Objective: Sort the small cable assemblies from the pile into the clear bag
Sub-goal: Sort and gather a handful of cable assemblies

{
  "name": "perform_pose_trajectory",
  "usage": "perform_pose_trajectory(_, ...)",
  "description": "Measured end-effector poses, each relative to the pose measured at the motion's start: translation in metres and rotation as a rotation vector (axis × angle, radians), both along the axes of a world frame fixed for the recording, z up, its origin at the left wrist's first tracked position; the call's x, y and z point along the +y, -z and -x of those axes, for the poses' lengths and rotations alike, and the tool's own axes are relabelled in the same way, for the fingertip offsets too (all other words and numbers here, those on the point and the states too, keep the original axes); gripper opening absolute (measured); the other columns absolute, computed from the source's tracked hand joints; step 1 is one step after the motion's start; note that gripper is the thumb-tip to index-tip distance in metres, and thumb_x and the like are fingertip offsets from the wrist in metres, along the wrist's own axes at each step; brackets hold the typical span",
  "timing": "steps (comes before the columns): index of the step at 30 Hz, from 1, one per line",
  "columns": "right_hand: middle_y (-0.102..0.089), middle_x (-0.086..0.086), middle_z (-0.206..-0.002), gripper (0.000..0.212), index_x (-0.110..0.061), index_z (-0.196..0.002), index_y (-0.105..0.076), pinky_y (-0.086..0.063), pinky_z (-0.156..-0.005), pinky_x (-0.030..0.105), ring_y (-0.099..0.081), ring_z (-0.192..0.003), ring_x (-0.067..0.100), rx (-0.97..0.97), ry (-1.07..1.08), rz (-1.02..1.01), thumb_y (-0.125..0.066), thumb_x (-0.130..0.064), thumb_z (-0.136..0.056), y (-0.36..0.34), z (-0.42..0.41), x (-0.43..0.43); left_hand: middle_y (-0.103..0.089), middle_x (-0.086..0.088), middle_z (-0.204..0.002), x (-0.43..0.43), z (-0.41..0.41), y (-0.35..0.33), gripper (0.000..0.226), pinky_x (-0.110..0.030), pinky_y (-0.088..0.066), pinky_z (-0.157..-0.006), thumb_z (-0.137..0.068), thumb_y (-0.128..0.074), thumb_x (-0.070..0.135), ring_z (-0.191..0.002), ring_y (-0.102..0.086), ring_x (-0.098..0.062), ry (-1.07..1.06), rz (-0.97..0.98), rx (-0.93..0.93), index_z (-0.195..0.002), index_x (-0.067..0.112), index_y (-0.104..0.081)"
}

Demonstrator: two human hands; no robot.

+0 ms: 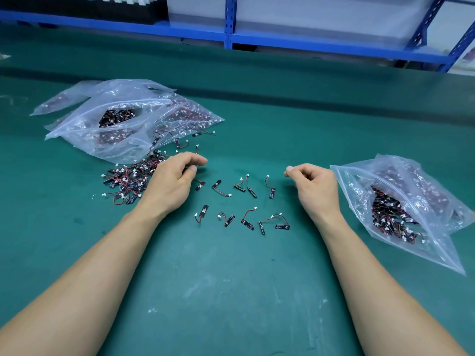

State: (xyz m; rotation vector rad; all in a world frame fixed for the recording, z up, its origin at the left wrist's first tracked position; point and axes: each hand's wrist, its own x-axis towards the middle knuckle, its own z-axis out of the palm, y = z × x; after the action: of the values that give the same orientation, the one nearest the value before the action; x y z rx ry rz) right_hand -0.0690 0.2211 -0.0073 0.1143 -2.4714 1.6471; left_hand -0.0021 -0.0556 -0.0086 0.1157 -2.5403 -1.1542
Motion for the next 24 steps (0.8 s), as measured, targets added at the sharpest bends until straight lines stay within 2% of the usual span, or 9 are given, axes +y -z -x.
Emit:
perform_pose_trajectory(3,-0.055,0.010,-0.065,0.025,-0.010,-0.072,-0.071,-0.032,-0.052,0.019,-0.038,-0.056,0.007,-0.005,0.003,0.004,-0.067,-0.029,-0.089,0.0012,0.0006,0.0006,-0.068,0.010,-0.111,0.0003,0.0007,0.0001,0.028,-0.025,-0.040,-0.095,-0.098,-0.051,0.005,-0.110,-0.058,-0.013,-0.004,0.010,0.005,-0.112,0.021,-0.070)
perform_pose_trajectory(6,-0.051,-0.001,-0.062,0.024,-0.012,-0.072,-0.072,-0.031,-0.049,0.015,-0.036,-0.053,0.006,-0.006,0.007,0.007,-0.068,-0.029,-0.089,0.0019,0.0013,0.0007,-0.068,0.011,-0.110,-0.0002,0.0005,0.0002,0.028,-0.023,-0.039,-0.094,-0.098,-0.051,0.005,-0.109,-0.058,-0.012,-0.003,0.014,0.006,-0.112,0.021,-0.070)
perform_pose_trajectory(14,-0.049,0.005,-0.064,0.026,-0.006,-0.073,-0.071,-0.031,-0.049,0.013,-0.035,-0.054,0.007,0.000,0.014,0.002,-0.068,-0.026,-0.089,0.0010,0.0013,0.0003,-0.067,0.011,-0.109,0.0004,0.0002,-0.0004,0.028,-0.022,-0.038,-0.091,-0.098,-0.051,0.006,-0.107,-0.057,-0.010,0.000,0.021,0.002,-0.111,0.021,-0.070)
perform_pose_trajectory(17,-0.056,0.020,-0.070,0.026,-0.004,-0.074,-0.071,-0.034,-0.052,0.015,-0.043,-0.060,0.007,-0.002,0.019,0.001,-0.068,-0.025,-0.089,0.0003,0.0009,0.0008,-0.067,0.010,-0.109,0.0008,-0.0002,-0.0006,0.028,-0.023,-0.038,-0.091,-0.098,-0.051,0.005,-0.107,-0.057,-0.011,0.003,0.021,-0.002,-0.111,0.020,-0.070)
perform_pose_trajectory(20,-0.063,0.022,-0.078,0.025,-0.006,-0.073,-0.071,-0.036,-0.054,0.012,-0.050,-0.068,0.008,-0.003,0.030,-0.002,-0.068,-0.026,-0.089,0.0004,0.0012,0.0011,-0.067,0.010,-0.110,0.0006,-0.0006,-0.0009,0.027,-0.023,-0.038,-0.091,-0.098,-0.051,0.006,-0.108,-0.057,-0.011,0.004,0.013,-0.007,-0.111,0.021,-0.070)
perform_pose_trajectory(22,-0.060,0.020,-0.073,0.025,-0.008,-0.073,-0.072,-0.035,-0.053,0.012,-0.047,-0.064,0.007,-0.007,0.033,-0.002,-0.068,-0.026,-0.089,0.0005,0.0017,0.0005,-0.067,0.010,-0.110,0.0005,-0.0007,-0.0012,0.028,-0.023,-0.038,-0.092,-0.098,-0.051,0.006,-0.108,-0.057,-0.010,0.005,0.014,-0.008,-0.111,0.021,-0.070)
perform_pose_trajectory(24,-0.053,0.008,-0.065,0.025,-0.009,-0.072,-0.071,-0.032,-0.049,0.013,-0.039,-0.057,0.007,-0.009,0.030,-0.004,-0.068,-0.027,-0.089,0.0007,0.0019,0.0005,-0.067,0.010,-0.110,0.0006,-0.0002,-0.0011,0.028,-0.023,-0.038,-0.092,-0.098,-0.051,0.005,-0.108,-0.057,-0.010,0.007,0.016,-0.009,-0.111,0.021,-0.070)
